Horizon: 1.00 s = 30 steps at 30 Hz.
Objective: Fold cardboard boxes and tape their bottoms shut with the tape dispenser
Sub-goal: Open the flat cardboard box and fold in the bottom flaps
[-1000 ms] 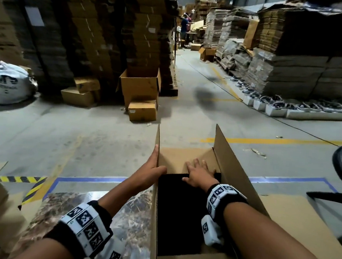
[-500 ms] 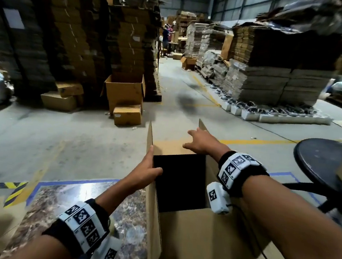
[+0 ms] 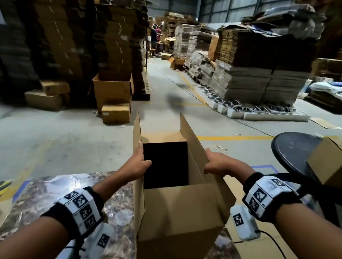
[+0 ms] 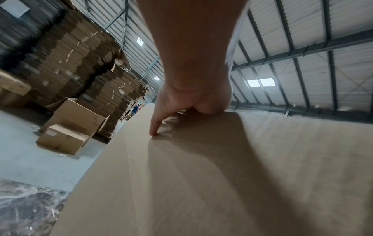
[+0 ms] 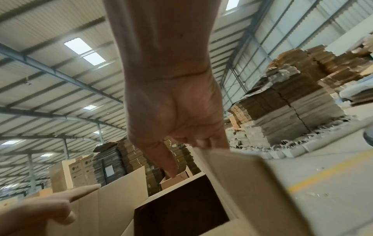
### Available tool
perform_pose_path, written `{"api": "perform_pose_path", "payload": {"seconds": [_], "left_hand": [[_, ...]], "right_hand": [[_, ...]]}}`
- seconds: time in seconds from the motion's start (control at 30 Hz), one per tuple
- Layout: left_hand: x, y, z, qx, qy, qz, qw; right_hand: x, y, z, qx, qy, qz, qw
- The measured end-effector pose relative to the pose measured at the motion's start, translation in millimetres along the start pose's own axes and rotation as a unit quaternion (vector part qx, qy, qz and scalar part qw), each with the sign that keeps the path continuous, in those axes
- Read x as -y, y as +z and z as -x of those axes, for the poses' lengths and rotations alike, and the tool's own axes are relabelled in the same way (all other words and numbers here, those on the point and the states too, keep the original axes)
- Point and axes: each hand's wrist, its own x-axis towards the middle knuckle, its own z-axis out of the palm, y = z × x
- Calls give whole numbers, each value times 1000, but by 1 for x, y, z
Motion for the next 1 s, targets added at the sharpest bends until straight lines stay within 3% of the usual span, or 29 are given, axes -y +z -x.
{"api": "perform_pose_path", "payload": {"seconds": [0.17, 0.27, 0.33, 0.4, 0.47, 0.63, 0.8, 0.9, 1.0], "left_hand": [[-4, -3, -2, 13, -39, -60, 997], [-11, -2, -4, 0, -71, -107, 992], [-19, 9, -2, -27, -80, -133, 987], [-23, 17, 4, -77, -75, -139, 984], [-26, 20, 17, -95, -89, -82, 988], [-48, 19, 69, -18, -128, -40, 991], [-47, 29, 79, 17, -177, -80, 981], [-47, 51, 79, 23, -165, -171, 971], [-29, 75, 72, 11, -125, -189, 974]], "right_hand": [[-30, 1, 9, 14, -69, -100, 992], [-31, 25, 25, -7, -73, 41, 996], [-23, 50, 32, -69, -75, 187, 977], [-12, 63, 36, -112, -60, 256, 958], [-4, 67, 38, -121, -36, 314, 941], [17, 89, 24, -141, 13, 422, 896], [40, 129, 14, -97, -6, 410, 907], [46, 151, 20, -76, -61, 382, 919], [42, 150, 30, -66, -102, 328, 937]]}}
